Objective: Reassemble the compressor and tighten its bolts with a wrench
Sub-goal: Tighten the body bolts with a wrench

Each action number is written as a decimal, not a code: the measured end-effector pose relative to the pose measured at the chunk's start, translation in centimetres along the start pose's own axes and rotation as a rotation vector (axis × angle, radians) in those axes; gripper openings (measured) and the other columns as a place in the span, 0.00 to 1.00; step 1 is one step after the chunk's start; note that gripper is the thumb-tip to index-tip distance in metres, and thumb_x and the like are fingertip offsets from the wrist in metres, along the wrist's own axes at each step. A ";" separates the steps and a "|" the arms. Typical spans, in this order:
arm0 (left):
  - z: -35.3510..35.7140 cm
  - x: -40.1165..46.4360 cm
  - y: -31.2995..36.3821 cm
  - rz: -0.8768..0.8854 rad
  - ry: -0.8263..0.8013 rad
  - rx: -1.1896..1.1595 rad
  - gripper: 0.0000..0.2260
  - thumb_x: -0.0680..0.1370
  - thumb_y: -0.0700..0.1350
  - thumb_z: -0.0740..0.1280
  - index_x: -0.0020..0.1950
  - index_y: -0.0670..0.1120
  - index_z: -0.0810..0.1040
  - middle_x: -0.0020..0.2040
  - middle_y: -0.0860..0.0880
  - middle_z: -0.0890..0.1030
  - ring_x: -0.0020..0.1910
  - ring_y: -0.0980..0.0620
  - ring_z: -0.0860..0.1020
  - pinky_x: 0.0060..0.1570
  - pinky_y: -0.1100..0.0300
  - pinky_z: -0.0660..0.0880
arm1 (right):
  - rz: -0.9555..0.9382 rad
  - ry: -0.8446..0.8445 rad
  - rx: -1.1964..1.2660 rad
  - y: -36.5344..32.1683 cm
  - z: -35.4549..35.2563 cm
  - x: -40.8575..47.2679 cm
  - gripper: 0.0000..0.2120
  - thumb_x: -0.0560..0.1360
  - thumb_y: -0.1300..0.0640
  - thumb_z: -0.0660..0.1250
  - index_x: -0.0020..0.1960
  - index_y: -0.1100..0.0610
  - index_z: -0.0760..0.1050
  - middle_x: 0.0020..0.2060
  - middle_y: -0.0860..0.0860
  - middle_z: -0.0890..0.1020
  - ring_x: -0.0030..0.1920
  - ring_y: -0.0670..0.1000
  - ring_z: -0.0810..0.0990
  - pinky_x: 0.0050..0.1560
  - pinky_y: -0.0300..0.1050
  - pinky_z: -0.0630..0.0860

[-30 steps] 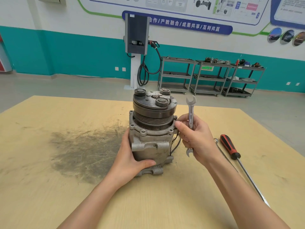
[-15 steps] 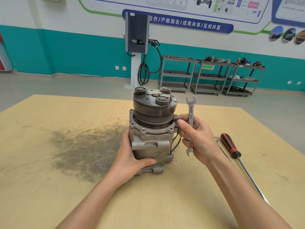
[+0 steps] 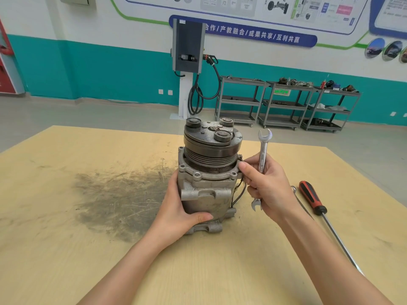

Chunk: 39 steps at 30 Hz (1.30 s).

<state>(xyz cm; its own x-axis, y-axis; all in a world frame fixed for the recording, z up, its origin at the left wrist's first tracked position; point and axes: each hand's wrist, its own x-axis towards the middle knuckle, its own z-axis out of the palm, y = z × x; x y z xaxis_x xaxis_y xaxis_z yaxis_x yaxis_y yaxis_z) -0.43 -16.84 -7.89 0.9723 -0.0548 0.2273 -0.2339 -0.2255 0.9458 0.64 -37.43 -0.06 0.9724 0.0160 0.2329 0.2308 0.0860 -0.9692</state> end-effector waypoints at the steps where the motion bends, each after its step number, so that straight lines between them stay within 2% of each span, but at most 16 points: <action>1: 0.0 0.0 0.0 0.001 -0.001 -0.004 0.53 0.61 0.44 0.83 0.77 0.51 0.54 0.69 0.57 0.72 0.69 0.63 0.69 0.72 0.52 0.65 | -0.007 0.009 -0.004 0.0 0.1 0.0 0.07 0.75 0.62 0.70 0.44 0.58 0.72 0.30 0.53 0.67 0.27 0.46 0.60 0.21 0.35 0.57; 5: 0.0 0.0 0.0 0.005 -0.003 -0.009 0.53 0.61 0.45 0.83 0.77 0.52 0.54 0.69 0.58 0.73 0.68 0.63 0.69 0.72 0.53 0.65 | 0.009 -0.077 0.063 -0.2 -0.2 -0.1 0.07 0.72 0.58 0.70 0.49 0.57 0.75 0.29 0.50 0.67 0.26 0.44 0.62 0.21 0.34 0.56; 7: 0.0 0.0 0.0 0.004 -0.006 -0.010 0.52 0.61 0.45 0.83 0.76 0.52 0.54 0.68 0.59 0.73 0.67 0.66 0.69 0.71 0.55 0.66 | 0.014 -0.088 0.050 -0.2 -0.5 -0.2 0.04 0.76 0.60 0.67 0.50 0.58 0.77 0.28 0.50 0.68 0.26 0.43 0.62 0.22 0.33 0.57; 11: 0.0 0.0 0.0 0.005 -0.003 -0.009 0.52 0.61 0.44 0.83 0.76 0.52 0.54 0.68 0.59 0.73 0.67 0.66 0.69 0.71 0.57 0.66 | -0.002 -0.002 -0.005 -0.1 0.2 -0.1 0.03 0.77 0.63 0.68 0.45 0.58 0.74 0.28 0.50 0.70 0.25 0.44 0.62 0.21 0.35 0.57; 14: 0.0 -0.1 0.1 0.007 -0.004 -0.008 0.52 0.61 0.44 0.83 0.77 0.50 0.54 0.69 0.58 0.72 0.68 0.64 0.69 0.72 0.55 0.65 | -0.007 0.038 -0.003 -0.2 0.6 -0.2 0.06 0.76 0.63 0.70 0.45 0.59 0.72 0.29 0.50 0.70 0.26 0.45 0.62 0.21 0.36 0.57; 18: 0.0 -0.1 0.0 0.004 0.000 -0.006 0.53 0.61 0.44 0.83 0.77 0.49 0.53 0.69 0.57 0.72 0.69 0.61 0.69 0.72 0.52 0.65 | 0.013 -0.047 0.050 -0.2 0.0 -0.4 0.01 0.78 0.63 0.66 0.49 0.58 0.75 0.30 0.51 0.68 0.28 0.45 0.61 0.22 0.34 0.56; 20: 0.0 0.0 -0.1 0.004 -0.002 -0.005 0.53 0.61 0.45 0.83 0.77 0.50 0.54 0.69 0.57 0.72 0.69 0.62 0.69 0.72 0.52 0.65 | 0.013 -0.060 0.043 -0.2 -0.2 -0.4 0.03 0.79 0.63 0.64 0.50 0.59 0.76 0.28 0.50 0.69 0.27 0.45 0.61 0.22 0.34 0.56; 22: 0.0 0.0 -0.1 0.000 -0.003 -0.006 0.54 0.60 0.46 0.83 0.77 0.50 0.54 0.70 0.57 0.71 0.69 0.62 0.68 0.72 0.52 0.64 | 0.006 -0.034 0.023 -0.2 0.1 -0.3 0.01 0.78 0.63 0.66 0.48 0.59 0.75 0.28 0.50 0.69 0.26 0.44 0.62 0.21 0.34 0.57; 27: 0.0 0.1 -0.3 -0.008 0.003 -0.016 0.54 0.58 0.49 0.83 0.76 0.48 0.55 0.69 0.56 0.72 0.69 0.61 0.69 0.72 0.50 0.65 | 0.008 0.033 0.029 -0.2 0.7 -0.2 0.06 0.76 0.63 0.69 0.44 0.59 0.72 0.26 0.48 0.70 0.24 0.43 0.63 0.20 0.34 0.58; 30: 0.0 0.2 -0.3 -0.011 0.000 -0.016 0.54 0.58 0.49 0.83 0.76 0.48 0.55 0.69 0.56 0.72 0.69 0.59 0.69 0.72 0.49 0.65 | 0.036 -0.032 0.073 -0.4 0.2 -0.3 0.01 0.78 0.63 0.66 0.47 0.58 0.74 0.28 0.50 0.69 0.24 0.43 0.62 0.20 0.33 0.56; 32: 0.0 0.1 -0.3 -0.005 -0.001 -0.015 0.55 0.58 0.49 0.83 0.77 0.48 0.54 0.70 0.55 0.72 0.70 0.58 0.69 0.72 0.49 0.65 | 0.039 -0.054 0.078 -0.4 0.0 -0.3 0.03 0.79 0.63 0.64 0.49 0.59 0.76 0.27 0.50 0.69 0.25 0.43 0.62 0.21 0.33 0.56; 35: 0.0 0.1 -0.2 0.002 -0.003 -0.003 0.56 0.59 0.49 0.83 0.78 0.49 0.53 0.71 0.55 0.70 0.70 0.58 0.68 0.73 0.49 0.64 | 0.026 -0.017 0.041 -0.3 0.3 -0.3 0.01 0.78 0.63 0.66 0.47 0.59 0.75 0.27 0.50 0.70 0.25 0.43 0.62 0.21 0.34 0.57; 39: 0.1 0.1 -0.1 0.010 0.006 0.002 0.55 0.60 0.44 0.83 0.78 0.49 0.53 0.71 0.56 0.70 0.71 0.59 0.68 0.73 0.50 0.64 | 0.016 0.048 0.029 -0.2 0.7 -0.2 0.07 0.75 0.62 0.70 0.44 0.59 0.72 0.26 0.49 0.70 0.24 0.44 0.63 0.20 0.35 0.58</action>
<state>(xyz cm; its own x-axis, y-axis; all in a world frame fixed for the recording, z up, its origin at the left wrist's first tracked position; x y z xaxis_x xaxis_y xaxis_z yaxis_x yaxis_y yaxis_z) -0.26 -16.91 -7.96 0.9698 -0.0512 0.2384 -0.2437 -0.2265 0.9430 0.42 -36.75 0.11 0.9766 -0.0298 0.2129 0.2150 0.1146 -0.9699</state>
